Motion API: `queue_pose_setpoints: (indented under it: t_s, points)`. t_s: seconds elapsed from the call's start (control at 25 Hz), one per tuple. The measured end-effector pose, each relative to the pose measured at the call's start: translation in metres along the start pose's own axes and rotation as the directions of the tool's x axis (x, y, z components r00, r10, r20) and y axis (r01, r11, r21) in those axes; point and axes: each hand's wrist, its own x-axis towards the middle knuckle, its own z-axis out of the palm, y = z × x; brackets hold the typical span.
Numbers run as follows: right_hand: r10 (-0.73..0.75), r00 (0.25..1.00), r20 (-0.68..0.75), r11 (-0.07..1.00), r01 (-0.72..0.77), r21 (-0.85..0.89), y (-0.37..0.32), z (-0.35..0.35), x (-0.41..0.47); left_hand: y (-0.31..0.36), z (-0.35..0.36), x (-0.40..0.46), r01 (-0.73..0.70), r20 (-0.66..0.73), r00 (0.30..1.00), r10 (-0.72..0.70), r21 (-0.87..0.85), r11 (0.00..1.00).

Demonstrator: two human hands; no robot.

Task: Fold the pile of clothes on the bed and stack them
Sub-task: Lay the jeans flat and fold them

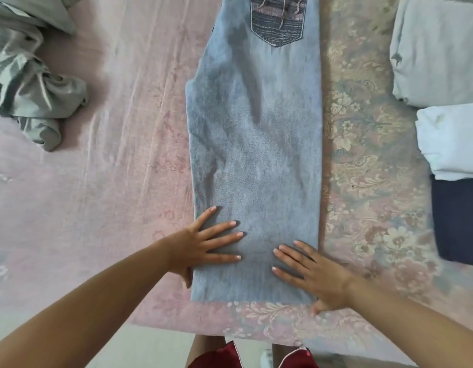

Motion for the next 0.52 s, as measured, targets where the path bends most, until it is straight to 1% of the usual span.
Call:
queue_pose_setpoints:
  t_s: [0.04, 0.08, 0.16, 0.2, 0.24, 0.28, 0.32, 0.36, 0.4, 0.44, 0.48, 0.52]
  points:
    - [0.032, 0.999, 0.018, 0.999, -0.032, 0.017, -0.002, -0.001, 0.000, 0.000, -0.001, 0.000, 0.005, 0.008, 1.000, -0.005, -0.001, 1.000]
    - [0.043, 0.999, -0.015, 0.999, -0.043, 0.005, -0.005, 0.001, 0.001, 0.000, -0.003, -0.001, -0.003, -0.008, 1.000, 0.003, -0.009, 1.000]
    - [-0.027, 0.984, -0.179, 0.998, 0.015, -0.068, -0.008, 0.006, -0.001, 0.004, -0.002, -0.001, -0.036, -0.168, 0.985, 0.038, 0.010, 0.999]
    - [-0.044, 0.965, -0.258, 0.999, 0.039, -0.025, -0.009, 0.001, -0.004, 0.009, -0.002, -0.001, -0.042, -0.267, 0.963, 0.033, -0.027, 0.999]
    - [0.001, 0.945, -0.326, 0.992, 0.041, 0.123, -0.005, -0.010, -0.010, 0.010, -0.006, -0.004, -0.042, -0.345, 0.939, 0.003, -0.106, 0.994]
    - [0.080, 0.930, -0.358, 0.950, 0.038, 0.311, 0.000, -0.028, -0.017, 0.008, -0.014, -0.006, -0.029, -0.381, 0.923, -0.050, -0.200, 0.979]
    - [0.198, 0.914, -0.355, 0.865, 0.007, 0.502, 0.009, -0.052, -0.024, 0.005, -0.026, -0.010, -0.008, -0.394, 0.909, -0.136, -0.344, 0.939]
    - [0.349, 0.888, -0.300, 0.740, -0.065, 0.669, 0.023, -0.077, -0.032, -0.004, -0.039, -0.014, 0.027, -0.376, 0.890, -0.258, -0.521, 0.853]
    - [0.473, 0.866, -0.163, 0.556, -0.150, 0.818, 0.038, -0.105, -0.038, -0.014, -0.059, -0.018, 0.097, -0.279, 0.863, -0.421, -0.726, 0.681]
    - [0.589, 0.805, -0.069, 0.350, -0.177, 0.920, 0.058, -0.131, -0.042, -0.027, -0.077, -0.019, 0.157, -0.151, 0.812, -0.564, -0.874, 0.460]
    - [0.707, 0.707, -0.036, 0.178, -0.129, 0.975, 0.084, -0.152, -0.042, -0.045, -0.097, -0.014, 0.165, -0.099, 0.702, -0.705, -0.941, 0.296]
    - [0.813, 0.581, -0.034, 0.058, -0.023, 0.998, 0.114, -0.170, -0.039, -0.068, -0.112, -0.005, 0.204, -0.084, 0.538, -0.839, -0.953, 0.226]
